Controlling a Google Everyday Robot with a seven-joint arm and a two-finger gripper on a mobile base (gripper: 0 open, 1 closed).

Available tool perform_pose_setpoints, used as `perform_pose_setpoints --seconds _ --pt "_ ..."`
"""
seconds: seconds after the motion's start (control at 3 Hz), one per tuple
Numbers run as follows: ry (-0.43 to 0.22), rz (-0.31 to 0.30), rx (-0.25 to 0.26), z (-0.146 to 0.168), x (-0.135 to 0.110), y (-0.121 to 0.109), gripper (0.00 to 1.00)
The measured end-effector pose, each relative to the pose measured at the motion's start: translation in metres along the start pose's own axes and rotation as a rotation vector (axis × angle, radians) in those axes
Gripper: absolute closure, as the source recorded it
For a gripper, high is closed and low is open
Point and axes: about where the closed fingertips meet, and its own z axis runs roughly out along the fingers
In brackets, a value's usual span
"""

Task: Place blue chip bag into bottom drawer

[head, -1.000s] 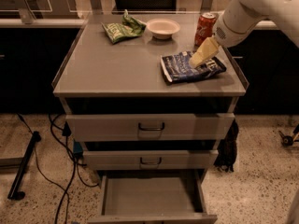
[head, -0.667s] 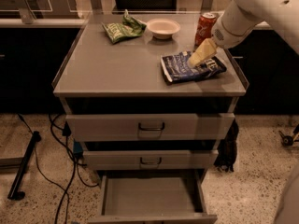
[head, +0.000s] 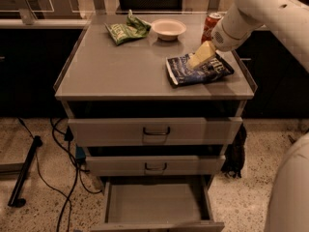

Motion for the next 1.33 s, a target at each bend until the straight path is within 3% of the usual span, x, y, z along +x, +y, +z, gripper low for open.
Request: perform_pose_setpoints --seconds 0.67,1.33 --pt "-0.002 0.011 -0.049 0.019 -0.003 0.003 0.0" --pt "0.015 0.057 -0.069 0.028 0.011 -0.003 0.0"
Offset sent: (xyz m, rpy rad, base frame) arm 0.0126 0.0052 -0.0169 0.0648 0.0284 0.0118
